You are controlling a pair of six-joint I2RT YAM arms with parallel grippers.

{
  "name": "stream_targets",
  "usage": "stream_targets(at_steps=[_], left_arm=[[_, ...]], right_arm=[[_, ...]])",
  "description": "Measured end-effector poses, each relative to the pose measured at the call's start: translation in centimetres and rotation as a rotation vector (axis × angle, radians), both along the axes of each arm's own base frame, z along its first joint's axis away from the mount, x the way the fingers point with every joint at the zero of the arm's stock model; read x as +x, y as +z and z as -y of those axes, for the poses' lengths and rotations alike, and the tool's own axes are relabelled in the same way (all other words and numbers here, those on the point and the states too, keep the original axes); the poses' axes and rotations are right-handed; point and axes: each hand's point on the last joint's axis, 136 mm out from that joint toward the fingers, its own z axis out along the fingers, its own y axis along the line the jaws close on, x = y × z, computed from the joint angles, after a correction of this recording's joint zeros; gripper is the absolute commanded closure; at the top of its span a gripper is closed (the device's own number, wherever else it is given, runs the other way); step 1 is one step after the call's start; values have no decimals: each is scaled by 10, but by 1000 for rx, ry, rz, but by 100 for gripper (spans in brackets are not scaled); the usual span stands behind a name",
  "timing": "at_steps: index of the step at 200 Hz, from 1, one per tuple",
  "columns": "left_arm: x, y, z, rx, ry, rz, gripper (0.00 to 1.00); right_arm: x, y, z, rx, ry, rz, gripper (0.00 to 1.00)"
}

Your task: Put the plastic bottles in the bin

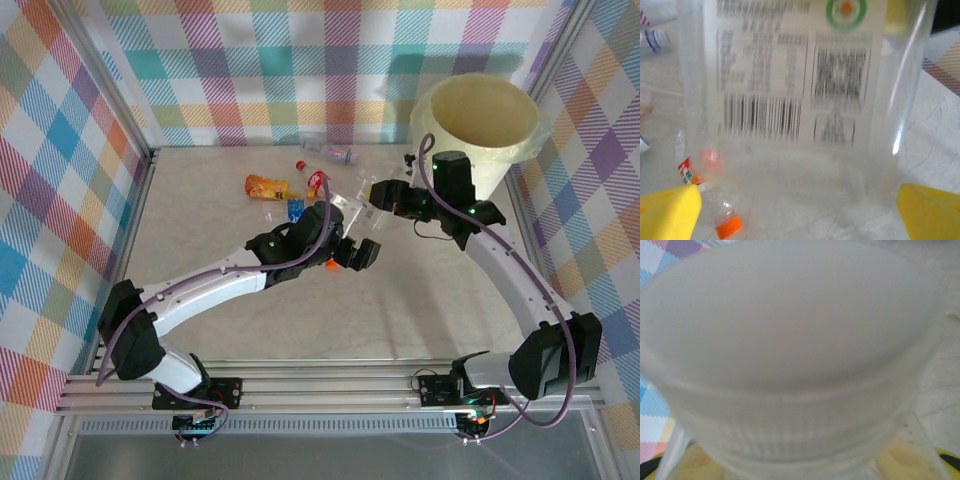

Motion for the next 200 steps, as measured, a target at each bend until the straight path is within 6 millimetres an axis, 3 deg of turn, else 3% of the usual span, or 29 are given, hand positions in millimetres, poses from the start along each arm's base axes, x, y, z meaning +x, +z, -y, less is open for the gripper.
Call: stream_targets(at_steps=[24,49,93,136,200], left_arm=[[-4,0,-17,-22,32,-1,0],[1,7,-48,-63,137,26,0],[10,20,-108,-118,368,75,0],[7,22,-147,-137,512,101,0],[-8,19,-183,-180,602,120,0]], right_arm=[[12,3,15,-19,-70,26,72],[25,16,33,-29,-139,65,73],[50,74,60,-20,-225,207,73],[98,123,87,-11,-305,324,73],[170,158,156,-21,-482,388,72]])
